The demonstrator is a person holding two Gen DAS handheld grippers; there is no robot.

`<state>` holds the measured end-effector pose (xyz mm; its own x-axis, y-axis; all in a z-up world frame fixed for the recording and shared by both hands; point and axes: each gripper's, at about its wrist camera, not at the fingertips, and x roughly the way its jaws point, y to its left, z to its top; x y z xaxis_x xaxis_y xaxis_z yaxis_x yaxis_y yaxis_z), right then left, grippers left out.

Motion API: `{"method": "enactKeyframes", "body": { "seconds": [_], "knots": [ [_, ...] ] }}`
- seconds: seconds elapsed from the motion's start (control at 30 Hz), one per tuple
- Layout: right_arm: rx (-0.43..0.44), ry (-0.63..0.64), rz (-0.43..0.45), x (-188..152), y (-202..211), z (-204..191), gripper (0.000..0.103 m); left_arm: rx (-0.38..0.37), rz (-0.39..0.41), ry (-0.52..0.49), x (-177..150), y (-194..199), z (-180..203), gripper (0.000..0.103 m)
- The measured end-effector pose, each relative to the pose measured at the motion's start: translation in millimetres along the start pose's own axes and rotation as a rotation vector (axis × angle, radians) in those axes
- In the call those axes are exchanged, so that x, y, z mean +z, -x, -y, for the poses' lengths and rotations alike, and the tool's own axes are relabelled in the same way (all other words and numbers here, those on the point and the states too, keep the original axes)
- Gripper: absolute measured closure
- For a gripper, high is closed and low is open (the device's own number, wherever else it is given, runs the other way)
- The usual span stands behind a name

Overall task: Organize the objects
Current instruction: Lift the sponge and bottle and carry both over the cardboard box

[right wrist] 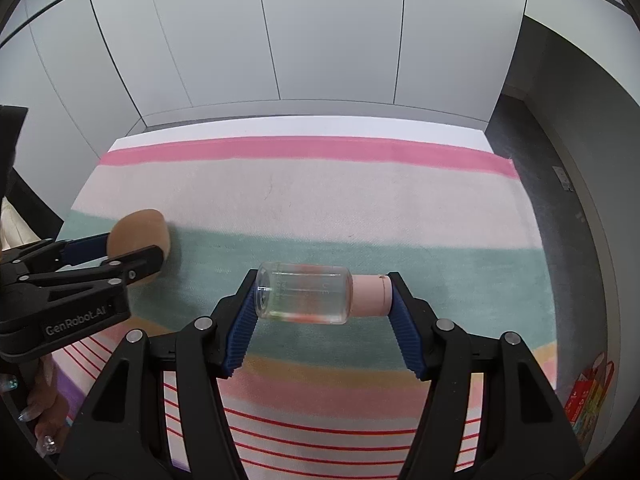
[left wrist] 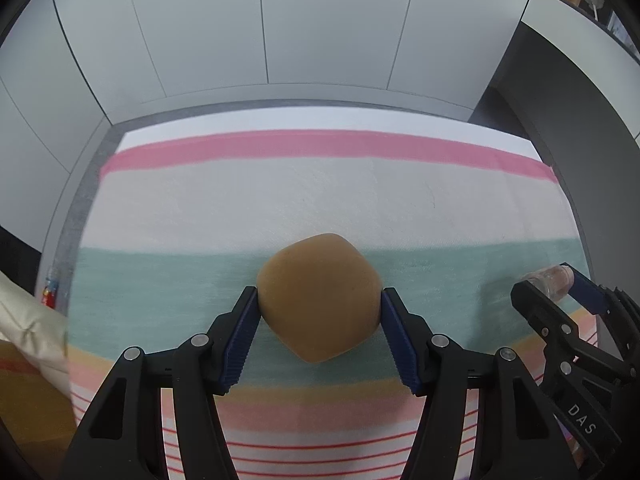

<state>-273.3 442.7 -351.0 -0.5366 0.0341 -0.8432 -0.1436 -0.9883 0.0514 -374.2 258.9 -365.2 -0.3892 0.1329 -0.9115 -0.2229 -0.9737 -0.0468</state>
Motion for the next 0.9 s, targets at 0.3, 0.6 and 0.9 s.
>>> {"method": "enactKeyframes", "body": {
  "seconds": [0.3, 0.6, 0.9],
  "knots": [
    [-0.033, -0.015, 0.022, 23, 40, 1, 0.039, 0.032, 0.059, 0.009, 17, 56, 0, 0.041],
    [-0.05, -0.015, 0.076, 52, 112, -10, 0.039, 0.056, 0.142, 0.012, 30, 151, -14, 0.041],
    [-0.033, -0.026, 0.146, 72, 198, -24, 0.039, 0.084, 0.226, 0.005, 29, 252, -21, 0.04]
  ]
}}
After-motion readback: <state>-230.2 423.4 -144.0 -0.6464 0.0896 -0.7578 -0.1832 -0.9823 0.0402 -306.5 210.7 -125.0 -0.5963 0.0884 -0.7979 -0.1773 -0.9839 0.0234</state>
